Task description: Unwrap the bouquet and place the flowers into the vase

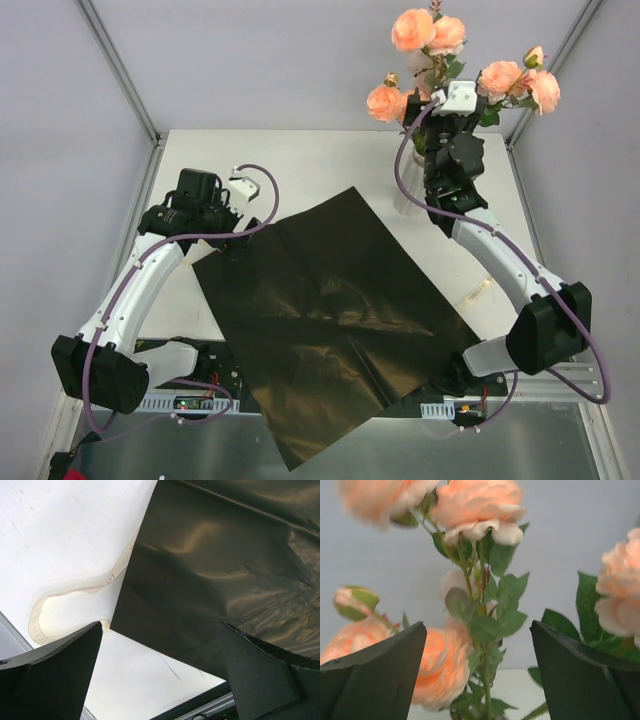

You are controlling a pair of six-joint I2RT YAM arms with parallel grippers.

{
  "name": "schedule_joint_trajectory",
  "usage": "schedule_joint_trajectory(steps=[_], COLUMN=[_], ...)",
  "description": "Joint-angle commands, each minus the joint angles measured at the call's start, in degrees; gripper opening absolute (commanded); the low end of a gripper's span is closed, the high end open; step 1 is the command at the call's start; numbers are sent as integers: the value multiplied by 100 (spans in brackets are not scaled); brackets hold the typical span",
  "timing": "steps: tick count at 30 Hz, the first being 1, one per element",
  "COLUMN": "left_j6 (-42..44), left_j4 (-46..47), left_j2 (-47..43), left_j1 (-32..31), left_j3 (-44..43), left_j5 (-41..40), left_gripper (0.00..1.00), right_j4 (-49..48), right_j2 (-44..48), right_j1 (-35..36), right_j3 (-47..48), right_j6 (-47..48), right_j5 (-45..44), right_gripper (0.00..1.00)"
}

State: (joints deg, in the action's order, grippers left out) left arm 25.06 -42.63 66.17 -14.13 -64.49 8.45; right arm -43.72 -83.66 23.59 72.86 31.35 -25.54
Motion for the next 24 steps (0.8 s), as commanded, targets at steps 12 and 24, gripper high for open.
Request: schedule_joint_trajectory(steps=[12,24], left_j6=[-229,-554], left_j4=[-17,44], left_j2=[-219,-70], left_j1=[60,68], left_j3=[-283,-222], left_j5=[148,113], left_gripper=[99,99], right_j4=[5144,6666], right_j2=[1870,2239], right_j1=[795,1173], right_j3=[-553,-922], right_j6=[-2362,-2775], right_j5=[830,1280], right_gripper=[96,96])
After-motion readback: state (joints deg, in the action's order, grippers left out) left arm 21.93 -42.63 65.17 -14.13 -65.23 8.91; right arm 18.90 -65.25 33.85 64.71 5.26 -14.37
